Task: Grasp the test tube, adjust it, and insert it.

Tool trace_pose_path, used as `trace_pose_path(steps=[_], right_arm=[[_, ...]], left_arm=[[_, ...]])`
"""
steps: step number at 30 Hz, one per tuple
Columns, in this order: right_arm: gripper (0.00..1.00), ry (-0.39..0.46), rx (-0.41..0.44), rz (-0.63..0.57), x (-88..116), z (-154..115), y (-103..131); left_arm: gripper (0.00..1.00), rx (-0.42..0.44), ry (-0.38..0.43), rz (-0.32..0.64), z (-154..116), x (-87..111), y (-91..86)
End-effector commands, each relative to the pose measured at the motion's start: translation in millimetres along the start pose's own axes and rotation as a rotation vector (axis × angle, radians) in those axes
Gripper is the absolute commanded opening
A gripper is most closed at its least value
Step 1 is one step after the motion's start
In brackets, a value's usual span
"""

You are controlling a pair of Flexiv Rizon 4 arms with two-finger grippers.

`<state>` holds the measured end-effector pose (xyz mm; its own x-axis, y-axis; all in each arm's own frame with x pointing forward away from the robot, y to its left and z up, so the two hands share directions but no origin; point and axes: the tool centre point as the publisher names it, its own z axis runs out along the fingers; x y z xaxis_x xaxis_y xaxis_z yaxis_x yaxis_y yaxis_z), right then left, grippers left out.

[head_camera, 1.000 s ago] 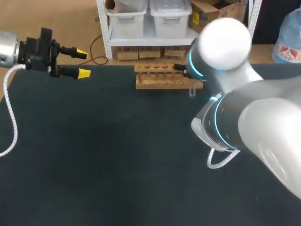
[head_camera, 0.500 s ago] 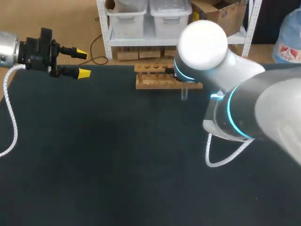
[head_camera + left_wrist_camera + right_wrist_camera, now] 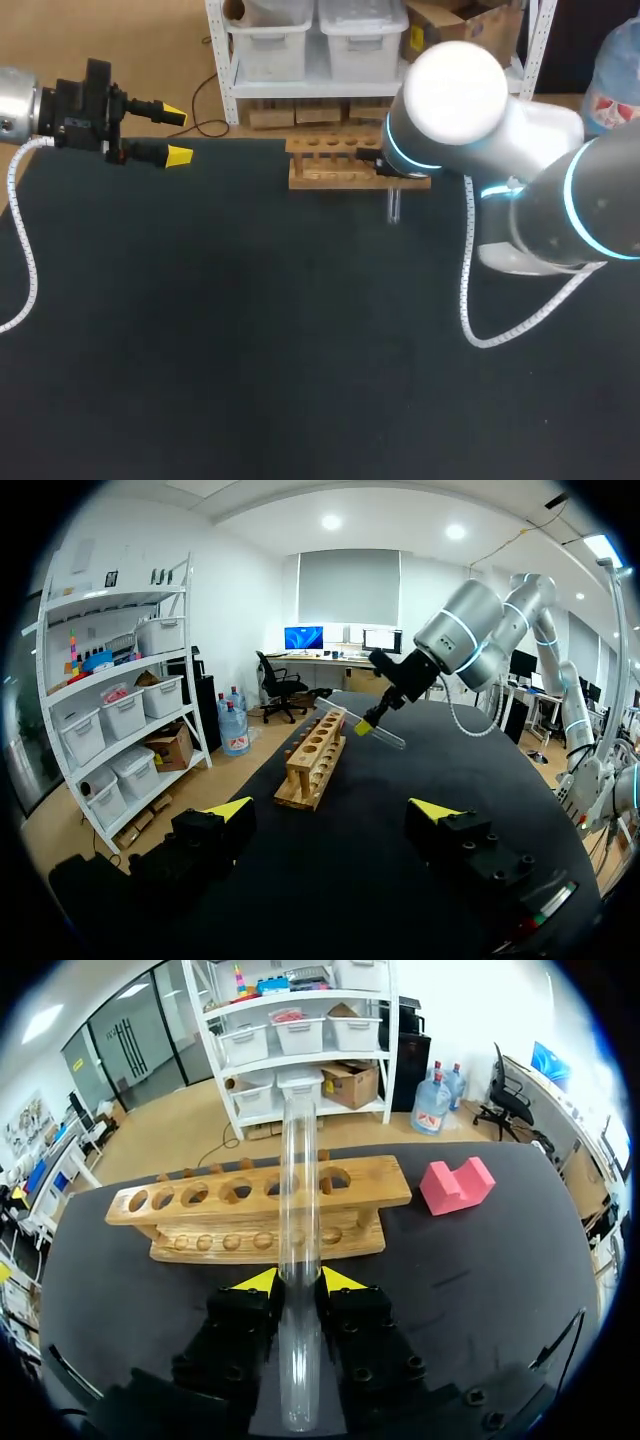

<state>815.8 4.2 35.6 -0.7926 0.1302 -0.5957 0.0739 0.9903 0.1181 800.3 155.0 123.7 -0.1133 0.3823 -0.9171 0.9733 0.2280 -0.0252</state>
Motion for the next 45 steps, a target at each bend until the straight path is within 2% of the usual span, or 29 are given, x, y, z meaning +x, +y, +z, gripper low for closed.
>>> trace_pose_path(steps=[1,14,26,45], right_arm=[[0.00,0.032,-0.008,-0.007,-3,6,-1],[0.00,0.061,-0.016,-0.016,0,10,-3],[0.00,0.023,-0.001,-0.099,-11,-2,-2],[0.00,0.078,-0.073,-0.177,-12,12,2]], left_arm=[[1.00,0.002,-0.001,0.001,0,0.5,1.0],[1.00,0.002,-0.001,0.001,0,0.5,1.0],[1.00,0.002,-0.001,0.001,0,0.5,1.0],[1.00,0.002,-0.001,0.001,0,0.5,1.0]])
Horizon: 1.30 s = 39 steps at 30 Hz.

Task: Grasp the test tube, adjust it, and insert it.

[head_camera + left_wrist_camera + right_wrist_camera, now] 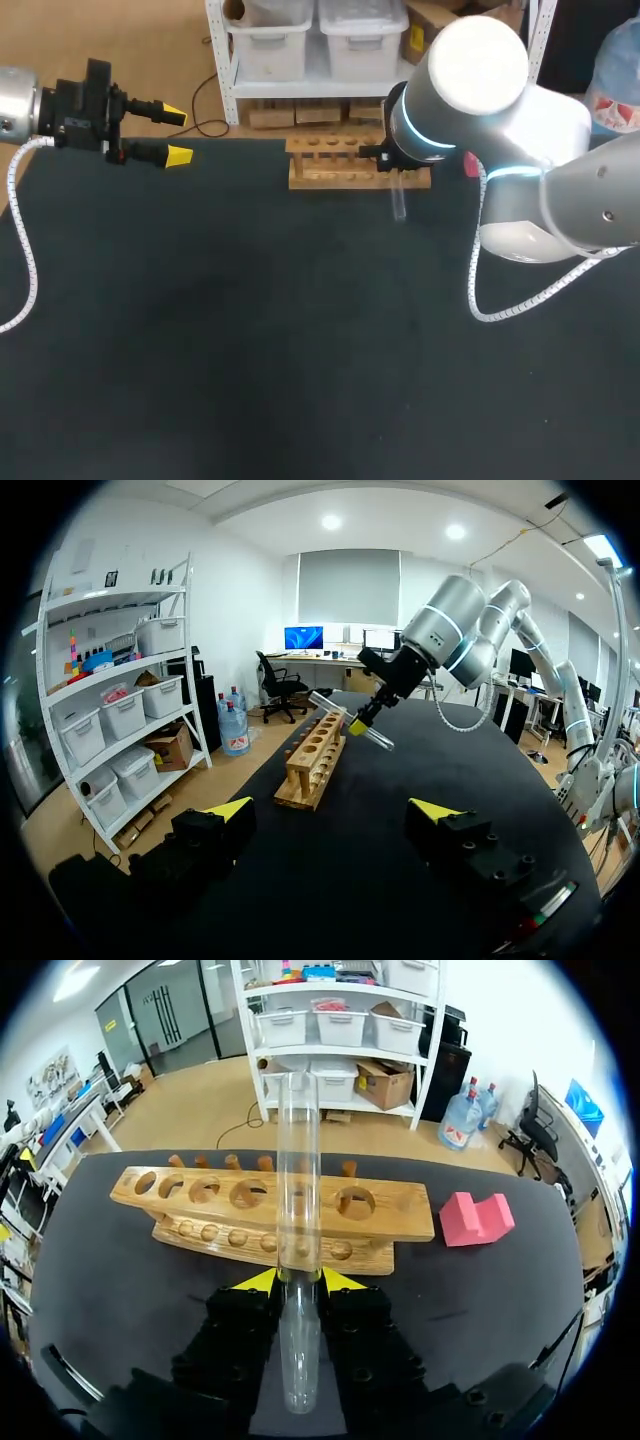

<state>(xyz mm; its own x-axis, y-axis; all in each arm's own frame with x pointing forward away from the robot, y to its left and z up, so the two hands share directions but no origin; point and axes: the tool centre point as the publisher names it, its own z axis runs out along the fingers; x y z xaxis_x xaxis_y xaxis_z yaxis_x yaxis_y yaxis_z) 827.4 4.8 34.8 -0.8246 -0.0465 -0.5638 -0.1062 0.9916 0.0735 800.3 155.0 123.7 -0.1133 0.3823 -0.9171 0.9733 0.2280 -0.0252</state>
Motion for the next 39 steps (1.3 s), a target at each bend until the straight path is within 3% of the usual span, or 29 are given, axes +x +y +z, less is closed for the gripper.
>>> trace_pose_path(steps=[1,13,22,27,39], right_arm=[[0.00,0.021,-0.007,-0.004,-4,5,0],[0.00,0.029,-0.003,0.001,-2,4,2],[0.00,-0.020,-0.007,-0.014,-8,-28,7],[0.00,-0.130,-0.009,0.010,-27,-46,5],[0.00,-0.462,0.045,0.078,-78,-54,-1]], left_arm=[[1.00,0.002,-0.001,0.001,0,0.5,1.0],[1.00,0.002,-0.001,0.001,0,0.5,1.0],[1.00,0.002,-0.001,0.001,0,0.5,1.0],[1.00,0.002,-0.001,0.001,0,0.5,1.0],[1.00,0.002,-0.001,0.001,0,0.5,1.0]])
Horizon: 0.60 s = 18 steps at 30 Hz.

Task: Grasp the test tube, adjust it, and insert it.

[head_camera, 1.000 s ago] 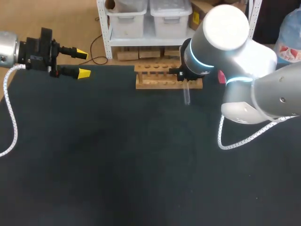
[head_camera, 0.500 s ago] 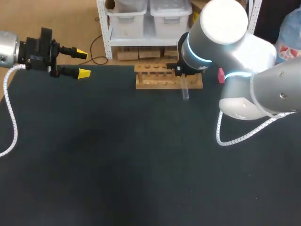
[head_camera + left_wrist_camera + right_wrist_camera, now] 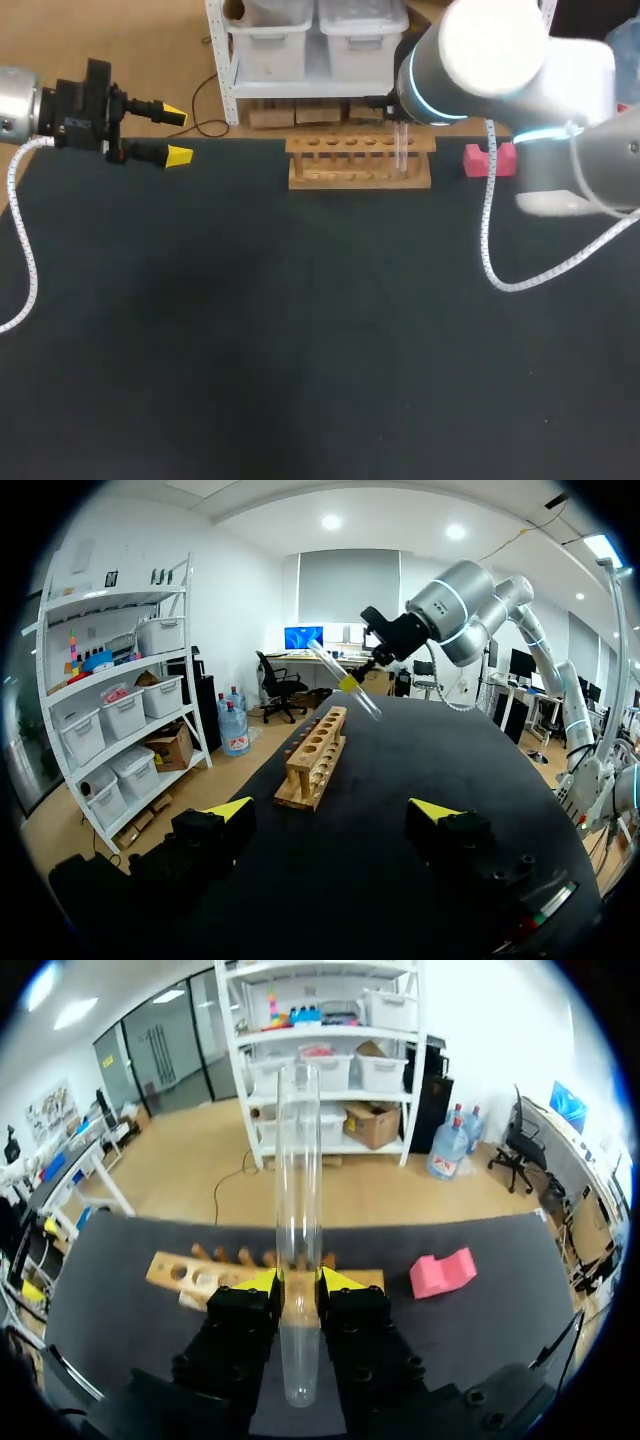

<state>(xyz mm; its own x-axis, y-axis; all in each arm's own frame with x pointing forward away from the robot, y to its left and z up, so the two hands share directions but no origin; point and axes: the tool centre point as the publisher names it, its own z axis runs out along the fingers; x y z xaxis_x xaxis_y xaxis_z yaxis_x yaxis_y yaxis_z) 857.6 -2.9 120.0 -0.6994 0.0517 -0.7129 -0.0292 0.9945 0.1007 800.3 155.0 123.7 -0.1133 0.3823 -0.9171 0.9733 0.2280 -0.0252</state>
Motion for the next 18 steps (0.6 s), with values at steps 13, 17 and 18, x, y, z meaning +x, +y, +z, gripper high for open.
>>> trace_pose_path(steps=[13,17,18], right_arm=[[0.00,-0.397,-0.006,0.012,-37,-29,5],[0.00,-0.451,0.011,0.054,-40,-27,4],[0.00,-0.461,0.007,0.060,-41,-26,3]], left_arm=[[1.00,0.002,-0.001,0.001,0,0.5,1.0],[1.00,0.002,-0.001,0.001,0,0.5,1.0],[1.00,0.002,-0.001,0.001,0,0.5,1.0]])
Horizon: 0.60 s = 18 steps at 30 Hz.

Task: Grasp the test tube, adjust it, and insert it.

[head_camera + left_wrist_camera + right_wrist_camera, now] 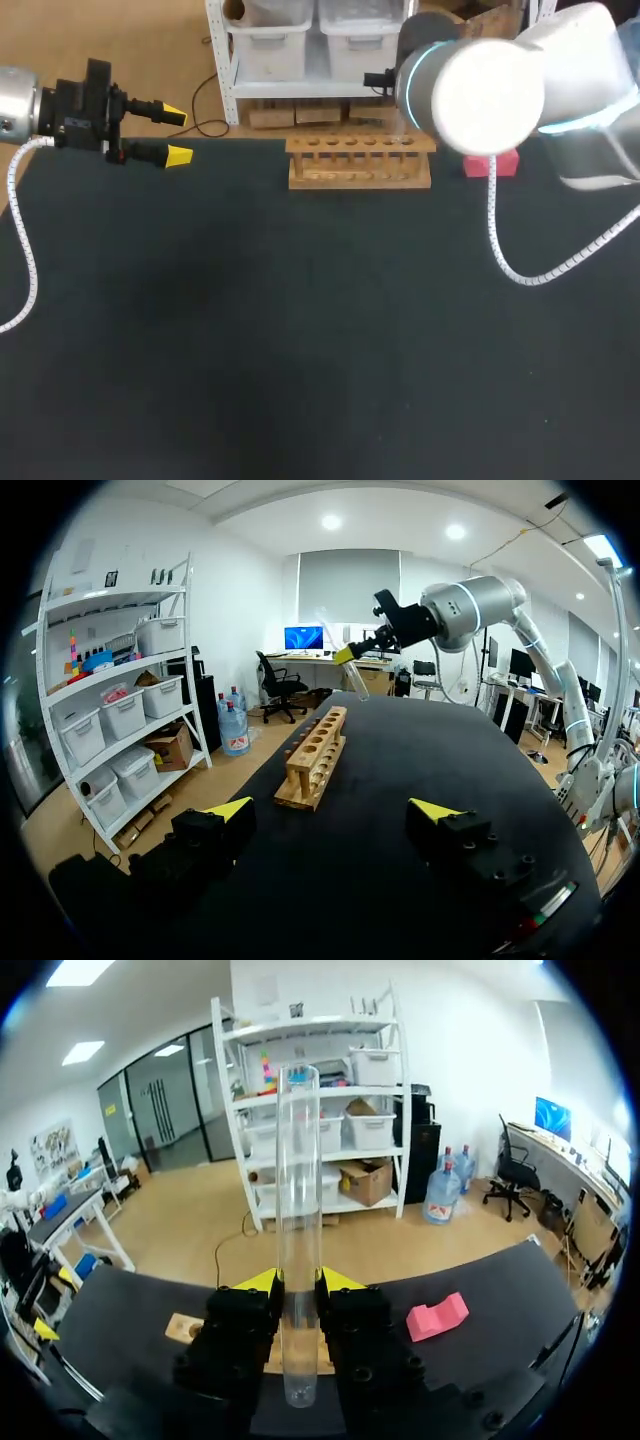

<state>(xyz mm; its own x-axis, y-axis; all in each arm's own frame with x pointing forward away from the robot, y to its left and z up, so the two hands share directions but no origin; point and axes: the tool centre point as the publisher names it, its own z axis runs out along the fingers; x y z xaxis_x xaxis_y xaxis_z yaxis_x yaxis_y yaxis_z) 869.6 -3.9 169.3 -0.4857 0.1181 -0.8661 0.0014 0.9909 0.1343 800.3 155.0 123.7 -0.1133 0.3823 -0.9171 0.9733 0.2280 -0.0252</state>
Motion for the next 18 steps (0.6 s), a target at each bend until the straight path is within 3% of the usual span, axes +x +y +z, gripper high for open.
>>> trace_pose_path(steps=[1,12,18], right_arm=[[0.00,-0.209,0.004,0.019,2,1,0],[0.00,-0.338,0.022,0.007,-4,9,4],[0.00,-0.368,0.029,0.003,-3,13,7]], left_arm=[[1.00,0.002,-0.001,0.001,0,0.5,1.0],[1.00,0.002,-0.001,0.001,0,0.5,1.0],[1.00,0.002,-0.001,0.001,0,0.5,1.0]])
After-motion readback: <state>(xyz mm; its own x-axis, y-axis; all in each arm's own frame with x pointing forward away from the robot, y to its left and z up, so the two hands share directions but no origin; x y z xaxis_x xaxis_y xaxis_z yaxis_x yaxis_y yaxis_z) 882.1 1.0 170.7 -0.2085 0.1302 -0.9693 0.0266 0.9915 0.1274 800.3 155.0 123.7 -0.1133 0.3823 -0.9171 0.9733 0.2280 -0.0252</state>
